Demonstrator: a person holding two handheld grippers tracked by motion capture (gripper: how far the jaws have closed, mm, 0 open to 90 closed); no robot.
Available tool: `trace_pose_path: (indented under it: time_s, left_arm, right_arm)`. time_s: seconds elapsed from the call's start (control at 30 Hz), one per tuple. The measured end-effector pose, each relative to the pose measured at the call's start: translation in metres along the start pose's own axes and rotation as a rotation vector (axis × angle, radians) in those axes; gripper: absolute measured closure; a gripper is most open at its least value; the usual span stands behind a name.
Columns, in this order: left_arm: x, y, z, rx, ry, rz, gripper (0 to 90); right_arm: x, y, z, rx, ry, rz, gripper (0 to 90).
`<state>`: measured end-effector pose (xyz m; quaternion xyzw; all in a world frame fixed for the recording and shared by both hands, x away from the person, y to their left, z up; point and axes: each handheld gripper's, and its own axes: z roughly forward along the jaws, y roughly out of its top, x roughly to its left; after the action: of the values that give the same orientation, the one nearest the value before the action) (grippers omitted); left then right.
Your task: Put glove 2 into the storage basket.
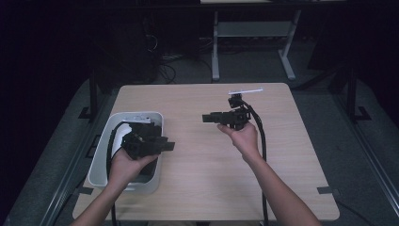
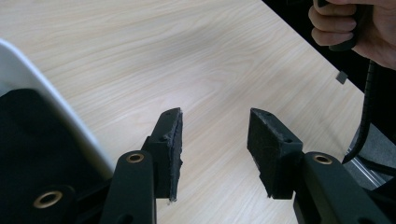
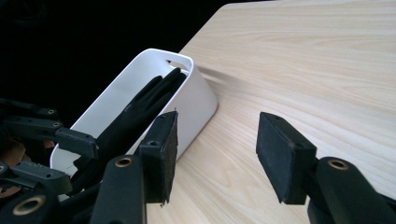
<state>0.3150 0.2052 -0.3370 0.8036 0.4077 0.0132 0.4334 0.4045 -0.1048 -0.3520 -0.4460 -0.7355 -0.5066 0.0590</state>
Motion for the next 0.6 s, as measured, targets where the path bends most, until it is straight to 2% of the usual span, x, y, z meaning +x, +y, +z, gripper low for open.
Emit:
trace_pose_path:
  time_s: [0.43, 0.6]
  left_arm:
    - [-0.018, 0.006, 0.023, 0.012, -0.028, 0.027, 51.1]
    - [-0.026, 0.007, 0.031, 0.013, -0.027, 0.042, 48.1]
  right_arm:
    - [-0.025, -0.011, -0.035, -0.036, -0.043, 0.035, 45.5]
    - [-0.033, -0.016, -0.046, -0.042, -0.052, 0.054, 45.0]
